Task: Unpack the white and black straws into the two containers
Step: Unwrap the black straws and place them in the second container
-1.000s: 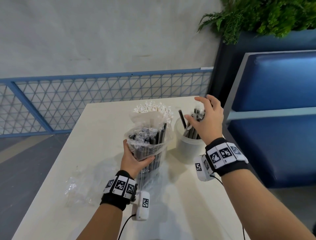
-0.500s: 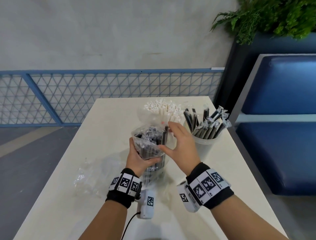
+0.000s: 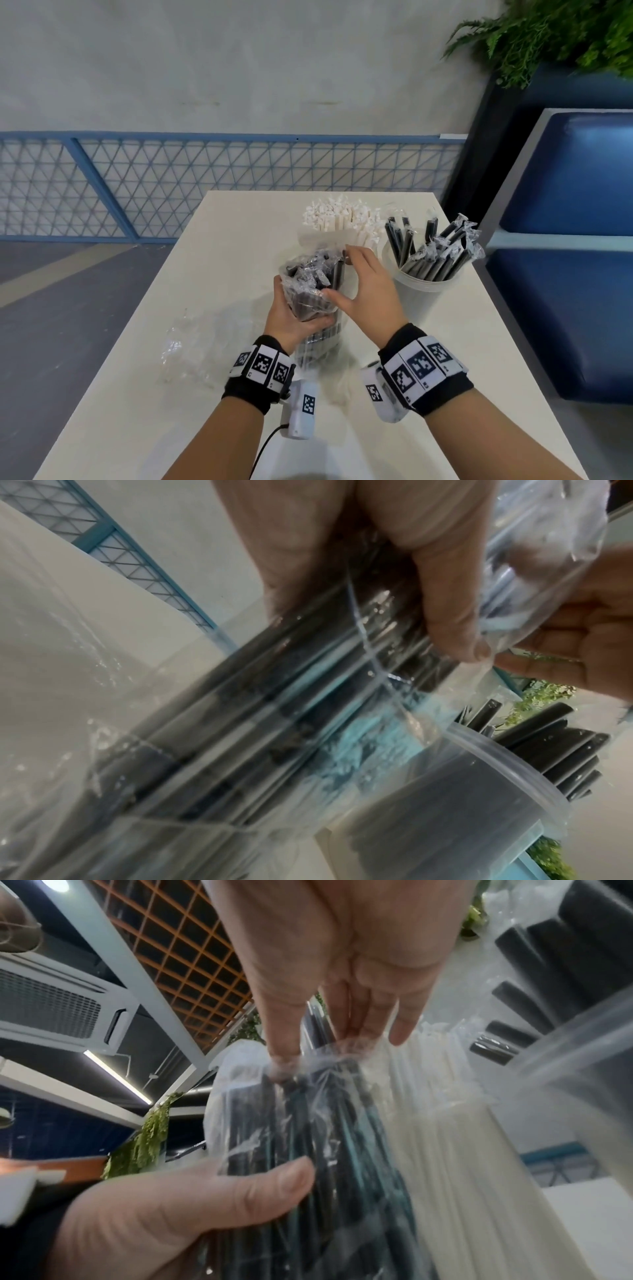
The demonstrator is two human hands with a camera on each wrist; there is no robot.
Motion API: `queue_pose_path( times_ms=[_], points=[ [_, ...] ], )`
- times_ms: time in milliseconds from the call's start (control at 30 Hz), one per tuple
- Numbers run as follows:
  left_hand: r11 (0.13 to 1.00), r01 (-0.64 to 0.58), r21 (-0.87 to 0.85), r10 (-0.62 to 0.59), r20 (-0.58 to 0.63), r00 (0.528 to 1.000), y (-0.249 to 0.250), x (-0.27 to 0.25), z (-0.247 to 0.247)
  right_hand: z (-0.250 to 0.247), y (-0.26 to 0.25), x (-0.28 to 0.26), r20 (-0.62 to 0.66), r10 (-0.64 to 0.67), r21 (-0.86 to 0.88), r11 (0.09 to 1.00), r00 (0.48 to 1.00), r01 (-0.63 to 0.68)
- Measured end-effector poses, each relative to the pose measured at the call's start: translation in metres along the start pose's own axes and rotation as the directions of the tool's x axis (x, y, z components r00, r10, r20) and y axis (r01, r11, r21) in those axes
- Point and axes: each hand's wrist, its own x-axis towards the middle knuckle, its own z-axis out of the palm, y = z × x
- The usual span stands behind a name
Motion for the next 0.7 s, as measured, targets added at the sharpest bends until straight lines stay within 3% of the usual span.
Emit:
queue_pose_path(
  times_ms=[133, 200, 300, 567, 700],
  points=[
    [1.0, 0.0, -0.018, 0.0, 0.027, 1.0, 0.0, 0.0, -0.001, -0.001, 0.002, 0.005, 0.011, 0.105, 0.085, 0.991, 0.994, -0.106],
    [0.999, -0.018, -0.05, 0.021, 0.049, 0.999, 0.009, -0.004, -0.001, -0.002, 0.004, 0.007, 0.077, 0.16, 0.115, 0.979, 0.984, -0.168],
    [0.992, -0.057, -0.112, 0.067, 0.086, 0.994, 0.016, -0.007, -0.002, -0.004, 0.006, 0.009, 0.186, 0.132, 0.144, 0.976, 0.974, -0.16],
    [0.985, -0.127, -0.113, 0.14, 0.113, 0.984, 0.022, -0.01, -0.001, 0.002, 0.014, 0.005, 0.234, 0.155, 0.258, 0.942, 0.96, -0.215],
    [0.988, -0.135, -0.081, 0.143, 0.102, 0.984, 0.023, -0.012, 0.001, 0.006, 0.012, 0.003, 0.24, 0.229, 0.296, 0.908, 0.943, -0.296]
  ],
)
